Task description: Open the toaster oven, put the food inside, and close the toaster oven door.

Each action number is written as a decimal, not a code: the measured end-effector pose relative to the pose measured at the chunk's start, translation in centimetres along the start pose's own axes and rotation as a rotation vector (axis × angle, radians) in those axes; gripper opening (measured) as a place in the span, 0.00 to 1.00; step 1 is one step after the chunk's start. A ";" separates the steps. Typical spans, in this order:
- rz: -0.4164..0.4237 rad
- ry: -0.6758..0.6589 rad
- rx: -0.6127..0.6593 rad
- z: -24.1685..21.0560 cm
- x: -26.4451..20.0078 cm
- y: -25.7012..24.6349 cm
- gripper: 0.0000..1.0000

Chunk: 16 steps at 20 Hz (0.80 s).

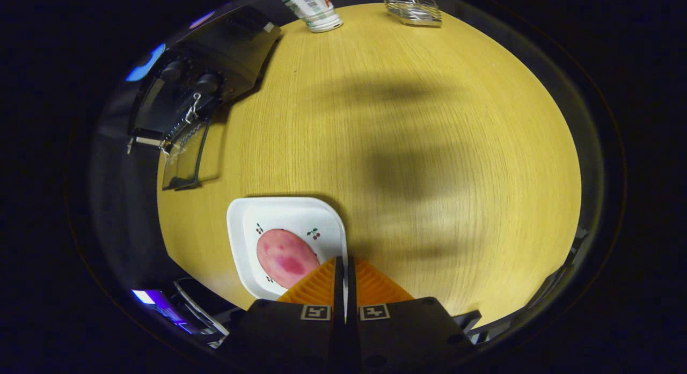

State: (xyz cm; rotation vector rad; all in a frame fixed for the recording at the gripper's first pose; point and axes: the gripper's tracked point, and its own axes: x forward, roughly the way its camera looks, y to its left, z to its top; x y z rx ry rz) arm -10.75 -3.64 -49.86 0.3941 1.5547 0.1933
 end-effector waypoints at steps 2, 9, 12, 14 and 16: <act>0.096 -0.014 0.085 -0.3 -0.3 0.6 0.05; 0.271 -0.066 0.208 -0.6 -2.4 3.3 0.05; 0.314 -0.092 0.240 -0.3 -3.5 5.4 0.05; 0.325 -0.102 0.251 -0.6 -4.2 7.1 0.05; 0.335 -0.112 0.268 -0.8 -4.6 9.3 0.05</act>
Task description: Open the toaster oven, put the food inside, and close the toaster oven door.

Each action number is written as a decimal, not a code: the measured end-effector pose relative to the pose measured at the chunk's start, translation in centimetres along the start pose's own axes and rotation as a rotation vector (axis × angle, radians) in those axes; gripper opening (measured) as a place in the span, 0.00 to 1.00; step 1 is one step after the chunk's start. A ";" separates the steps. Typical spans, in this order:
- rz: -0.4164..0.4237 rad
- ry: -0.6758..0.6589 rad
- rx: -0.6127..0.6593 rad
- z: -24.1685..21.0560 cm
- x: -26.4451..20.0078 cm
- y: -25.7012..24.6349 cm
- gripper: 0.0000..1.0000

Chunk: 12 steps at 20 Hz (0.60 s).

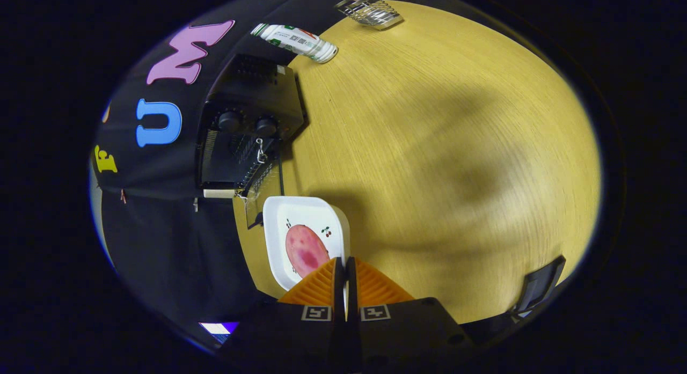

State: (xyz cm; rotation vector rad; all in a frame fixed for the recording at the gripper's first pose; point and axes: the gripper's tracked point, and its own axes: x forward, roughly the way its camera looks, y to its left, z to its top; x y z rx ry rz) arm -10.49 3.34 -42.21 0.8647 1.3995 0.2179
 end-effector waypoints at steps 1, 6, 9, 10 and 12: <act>0.005 -0.005 0.013 -0.5 0.3 1.0 0.05; 0.032 -0.033 0.087 -2.3 3.2 6.2 0.05; 0.035 -0.113 0.183 -1.7 5.3 8.9 0.05; 0.036 -0.139 0.225 -1.4 6.1 9.8 0.05; 0.034 -0.197 0.298 -0.8 7.6 11.4 0.05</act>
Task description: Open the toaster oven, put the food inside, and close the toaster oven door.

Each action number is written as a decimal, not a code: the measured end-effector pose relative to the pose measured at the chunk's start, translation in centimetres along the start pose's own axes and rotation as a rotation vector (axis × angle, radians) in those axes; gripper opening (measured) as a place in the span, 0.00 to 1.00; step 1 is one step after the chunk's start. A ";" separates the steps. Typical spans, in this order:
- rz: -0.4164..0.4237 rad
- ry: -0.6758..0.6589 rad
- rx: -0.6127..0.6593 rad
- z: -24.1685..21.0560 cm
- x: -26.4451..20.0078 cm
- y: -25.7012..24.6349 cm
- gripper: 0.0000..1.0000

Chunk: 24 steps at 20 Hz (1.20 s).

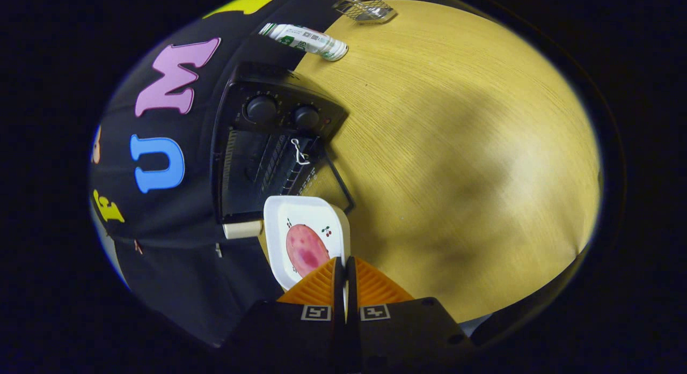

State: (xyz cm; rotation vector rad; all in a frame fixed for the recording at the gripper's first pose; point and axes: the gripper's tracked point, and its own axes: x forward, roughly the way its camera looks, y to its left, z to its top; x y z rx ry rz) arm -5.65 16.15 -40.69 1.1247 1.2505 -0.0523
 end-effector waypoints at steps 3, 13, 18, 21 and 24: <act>-0.001 -0.086 0.098 -0.1 2.2 2.2 0.05; 0.044 -0.357 0.466 2.6 8.9 8.9 0.05; 0.027 -0.428 0.553 3.7 11.6 10.6 0.05; 0.046 -0.460 0.591 4.6 12.9 11.7 0.05; 0.045 -0.483 0.614 4.9 14.0 12.4 0.05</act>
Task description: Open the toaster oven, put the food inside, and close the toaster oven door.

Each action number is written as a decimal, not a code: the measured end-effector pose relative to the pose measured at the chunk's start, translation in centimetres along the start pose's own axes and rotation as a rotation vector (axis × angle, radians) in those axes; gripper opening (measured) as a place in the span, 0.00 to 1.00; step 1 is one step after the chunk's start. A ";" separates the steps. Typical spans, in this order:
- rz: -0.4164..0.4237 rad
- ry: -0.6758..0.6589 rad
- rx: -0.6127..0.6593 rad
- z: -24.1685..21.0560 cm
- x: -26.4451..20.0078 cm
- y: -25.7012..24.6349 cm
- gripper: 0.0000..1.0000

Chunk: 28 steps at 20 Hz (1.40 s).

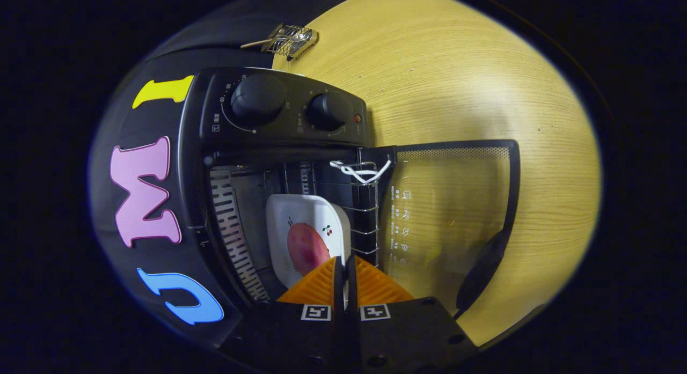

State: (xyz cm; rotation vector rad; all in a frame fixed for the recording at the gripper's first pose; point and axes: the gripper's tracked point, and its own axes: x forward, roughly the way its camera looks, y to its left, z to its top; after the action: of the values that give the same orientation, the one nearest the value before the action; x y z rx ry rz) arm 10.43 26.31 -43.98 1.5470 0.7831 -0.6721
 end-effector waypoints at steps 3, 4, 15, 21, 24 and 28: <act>0.004 -0.015 0.015 -0.8 0.7 0.4 0.05; 0.010 -0.012 0.020 -1.1 1.0 0.7 0.05; 0.099 0.059 0.042 -2.8 1.0 2.5 0.53; 0.099 0.132 -0.008 -2.5 -1.8 1.2 0.99; 0.137 0.155 -0.045 -1.9 -3.9 1.5 0.99; 0.212 0.234 -0.134 -2.5 -8.2 2.1 0.99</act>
State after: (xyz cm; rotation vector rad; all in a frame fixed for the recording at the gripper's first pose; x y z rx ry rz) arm 7.10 27.80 -35.94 1.5749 0.8064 -0.2806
